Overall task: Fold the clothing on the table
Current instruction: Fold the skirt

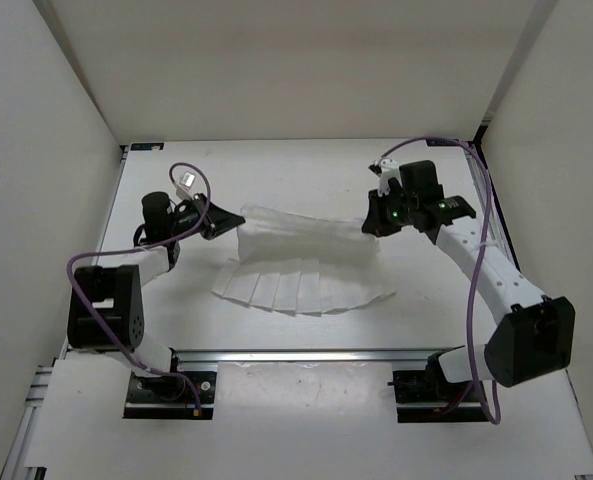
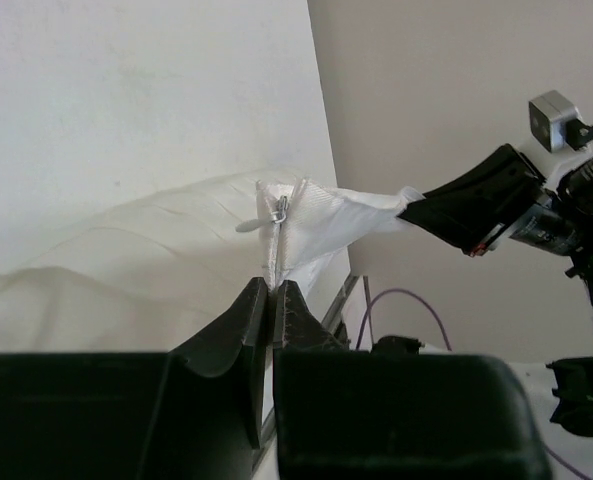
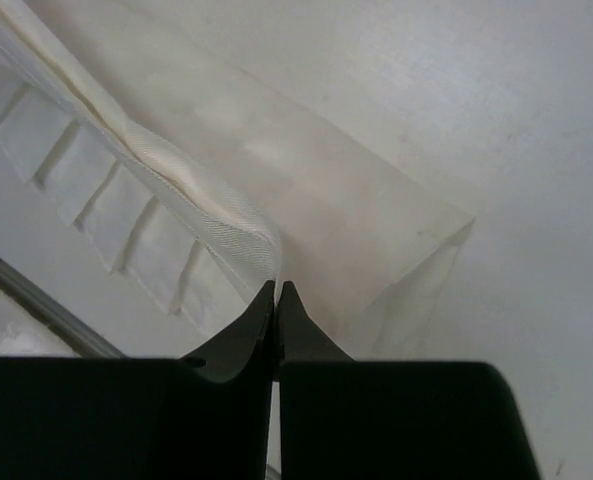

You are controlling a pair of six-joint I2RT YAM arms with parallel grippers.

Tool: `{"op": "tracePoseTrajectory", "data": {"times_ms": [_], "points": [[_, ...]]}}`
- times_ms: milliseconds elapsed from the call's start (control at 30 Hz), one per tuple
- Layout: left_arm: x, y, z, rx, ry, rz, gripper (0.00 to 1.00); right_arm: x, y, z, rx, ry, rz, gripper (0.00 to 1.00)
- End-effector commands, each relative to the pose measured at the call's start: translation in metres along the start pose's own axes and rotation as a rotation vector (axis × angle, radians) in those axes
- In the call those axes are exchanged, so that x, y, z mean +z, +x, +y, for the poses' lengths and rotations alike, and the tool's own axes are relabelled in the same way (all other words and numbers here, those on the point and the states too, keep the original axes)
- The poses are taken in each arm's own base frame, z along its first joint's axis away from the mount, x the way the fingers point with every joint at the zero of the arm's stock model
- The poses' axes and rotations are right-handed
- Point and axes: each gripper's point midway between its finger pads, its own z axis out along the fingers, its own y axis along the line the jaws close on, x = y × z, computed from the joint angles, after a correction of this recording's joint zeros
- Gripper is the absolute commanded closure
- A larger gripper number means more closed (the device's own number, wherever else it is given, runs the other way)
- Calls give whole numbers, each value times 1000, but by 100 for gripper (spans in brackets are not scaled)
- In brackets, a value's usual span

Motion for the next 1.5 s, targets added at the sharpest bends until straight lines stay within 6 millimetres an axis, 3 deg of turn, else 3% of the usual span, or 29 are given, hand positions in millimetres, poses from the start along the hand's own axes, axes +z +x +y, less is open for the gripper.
{"op": "tracePoseTrajectory", "data": {"times_ms": [0, 233, 300, 367, 433, 467, 533, 600, 733, 767, 900, 1033, 1133, 1300, 1467], "points": [[-19, 18, 7, 82, -55, -3, 100, -3, 47, 2, 93, 16, 103, 100], [-24, 87, 45, 64, -208, 126, 99, 7, 123, 11, 207, -36, 305, 100], [-30, 102, 59, 44, -268, 157, 98, 8, 134, 17, 229, -53, 337, 100], [-39, 115, 75, 25, -342, 173, 93, 6, 145, 25, 244, -83, 374, 99], [-51, 131, 88, -1, -408, 202, 80, 2, 156, 36, 262, -130, 407, 97], [-55, 132, 94, 12, -438, 198, 74, 1, 160, 39, 263, -142, 419, 95], [-59, 137, 98, -2, -457, 204, 69, -5, 167, 52, 281, -200, 450, 89], [-61, 134, 97, -19, -448, 193, 51, -13, 175, 62, 290, -242, 488, 80], [-55, 116, 79, -15, -385, 172, 51, -35, 188, 85, 302, -317, 560, 69], [-52, 106, 70, -1, -360, 160, 50, -40, 188, 91, 283, -328, 564, 64], [-48, 85, 53, 14, -313, 137, 47, -59, 173, 100, 268, -322, 525, 62], [-42, 71, 40, 31, -277, 122, 47, -60, 128, 95, 242, -300, 376, 64], [-40, 70, 42, 31, -279, 117, 46, -35, 104, 86, 239, -298, 302, 64], [-48, 55, 71, 16, -386, 41, 46, 25, 101, 70, 266, -255, 314, 71], [-58, 47, 86, 56, -516, 36, 46, 46, 91, 72, 241, -260, 311, 70]]}}
